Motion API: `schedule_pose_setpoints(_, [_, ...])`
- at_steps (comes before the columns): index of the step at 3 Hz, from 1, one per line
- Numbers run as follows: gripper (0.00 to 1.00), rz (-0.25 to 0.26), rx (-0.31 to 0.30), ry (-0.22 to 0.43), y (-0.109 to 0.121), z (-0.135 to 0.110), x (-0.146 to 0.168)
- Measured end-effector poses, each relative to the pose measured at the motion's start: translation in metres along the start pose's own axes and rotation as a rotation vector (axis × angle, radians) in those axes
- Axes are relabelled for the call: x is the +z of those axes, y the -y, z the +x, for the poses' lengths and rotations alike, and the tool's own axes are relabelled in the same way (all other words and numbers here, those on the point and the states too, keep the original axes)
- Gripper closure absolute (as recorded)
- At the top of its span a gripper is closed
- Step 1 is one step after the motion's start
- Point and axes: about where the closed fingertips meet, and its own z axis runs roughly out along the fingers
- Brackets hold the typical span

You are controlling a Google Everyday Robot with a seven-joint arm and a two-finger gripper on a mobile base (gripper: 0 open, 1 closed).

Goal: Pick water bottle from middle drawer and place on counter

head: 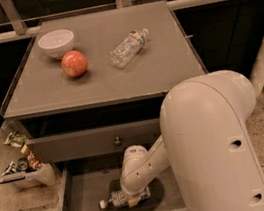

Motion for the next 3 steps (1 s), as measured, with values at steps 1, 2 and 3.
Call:
schedule_pose_setpoints(1, [0.88, 0.000, 0.000, 0.000, 0.000, 0.000, 0.000])
schedule_pose_setpoints(2, [1.00, 0.000, 0.000, 0.000, 0.000, 0.000, 0.000])
schedule_pose_setpoints(3, [1.00, 0.041, 0.007, -0.017, 0.001, 0.004, -0.026])
